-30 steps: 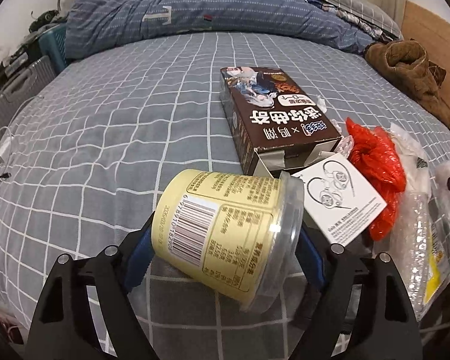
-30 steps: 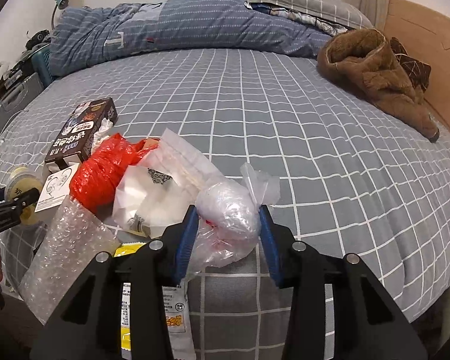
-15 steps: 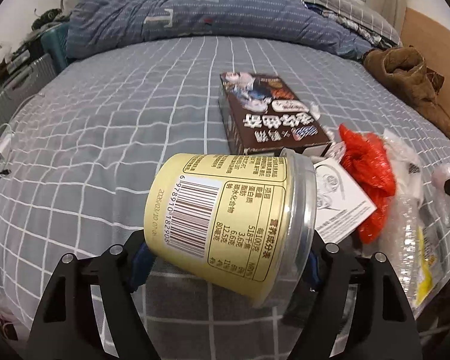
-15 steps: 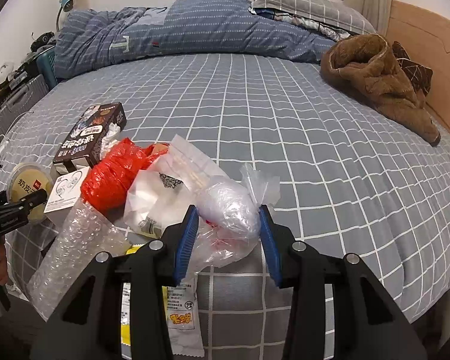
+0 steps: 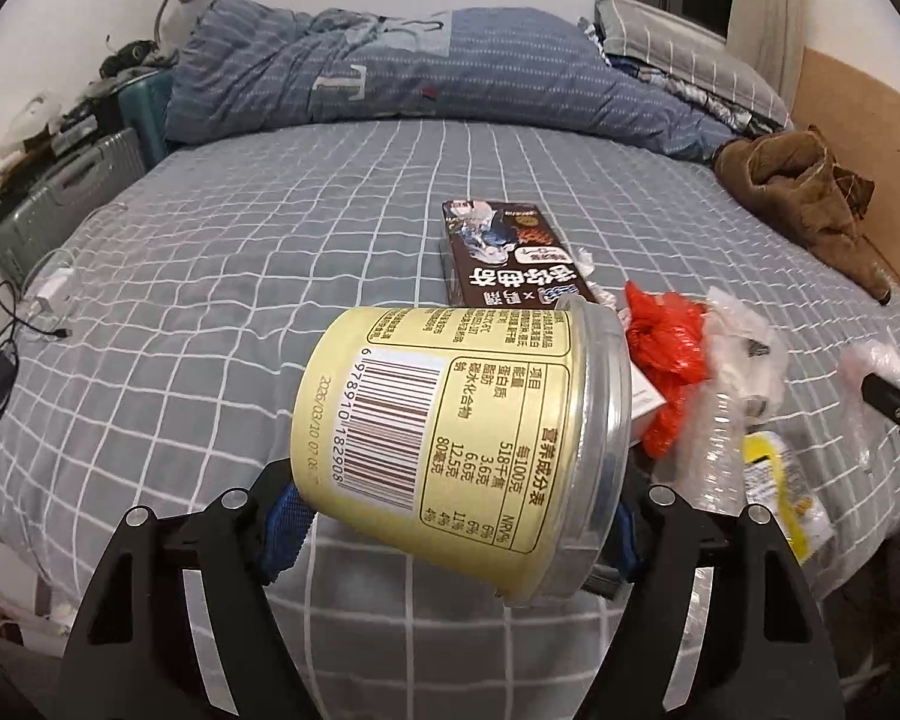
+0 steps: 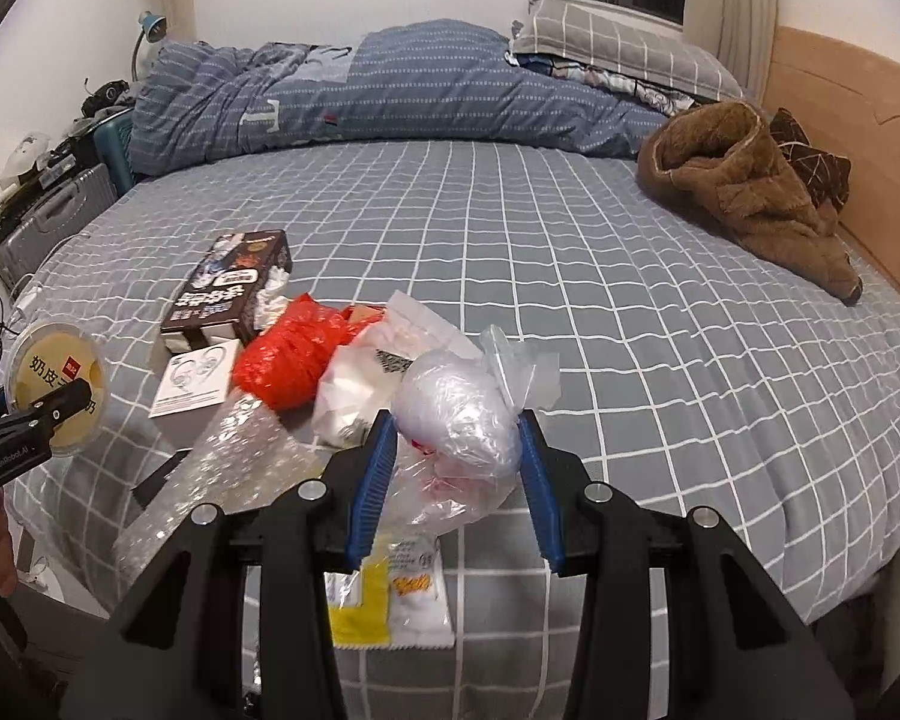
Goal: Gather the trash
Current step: 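Carry the yellow cup and clear bag in both tools over the black trash bin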
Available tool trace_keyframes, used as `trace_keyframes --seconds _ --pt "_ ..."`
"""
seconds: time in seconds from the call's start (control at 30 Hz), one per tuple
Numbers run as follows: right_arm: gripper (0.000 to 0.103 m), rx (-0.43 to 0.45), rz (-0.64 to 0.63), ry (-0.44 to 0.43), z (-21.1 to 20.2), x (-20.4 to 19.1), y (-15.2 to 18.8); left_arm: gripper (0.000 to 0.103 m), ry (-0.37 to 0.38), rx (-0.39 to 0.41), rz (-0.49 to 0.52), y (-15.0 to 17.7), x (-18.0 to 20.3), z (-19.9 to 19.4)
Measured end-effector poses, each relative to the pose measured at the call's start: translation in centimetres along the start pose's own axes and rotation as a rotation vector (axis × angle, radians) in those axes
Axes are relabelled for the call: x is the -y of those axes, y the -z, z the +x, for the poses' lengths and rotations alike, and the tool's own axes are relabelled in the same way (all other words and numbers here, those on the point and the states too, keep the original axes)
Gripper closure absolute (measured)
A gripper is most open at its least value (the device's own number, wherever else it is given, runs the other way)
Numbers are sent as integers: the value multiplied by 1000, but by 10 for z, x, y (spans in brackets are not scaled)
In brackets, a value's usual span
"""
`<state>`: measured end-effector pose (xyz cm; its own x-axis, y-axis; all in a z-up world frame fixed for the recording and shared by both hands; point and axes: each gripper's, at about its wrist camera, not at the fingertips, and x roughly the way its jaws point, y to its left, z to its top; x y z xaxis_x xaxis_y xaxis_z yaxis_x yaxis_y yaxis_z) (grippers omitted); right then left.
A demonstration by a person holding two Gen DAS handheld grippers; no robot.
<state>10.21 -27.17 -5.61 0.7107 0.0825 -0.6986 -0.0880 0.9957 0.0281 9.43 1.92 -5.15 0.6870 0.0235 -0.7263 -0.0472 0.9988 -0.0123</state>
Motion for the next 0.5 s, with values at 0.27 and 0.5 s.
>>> trace_keyframes --seconds 0.27,0.5 --pt "63 21 -2 -20 -29 -14 15 29 14 18 -11 17 11 -35" --pt "63 17 -6 -40 -53 -27 38 30 28 17 -4 36 23 -57"
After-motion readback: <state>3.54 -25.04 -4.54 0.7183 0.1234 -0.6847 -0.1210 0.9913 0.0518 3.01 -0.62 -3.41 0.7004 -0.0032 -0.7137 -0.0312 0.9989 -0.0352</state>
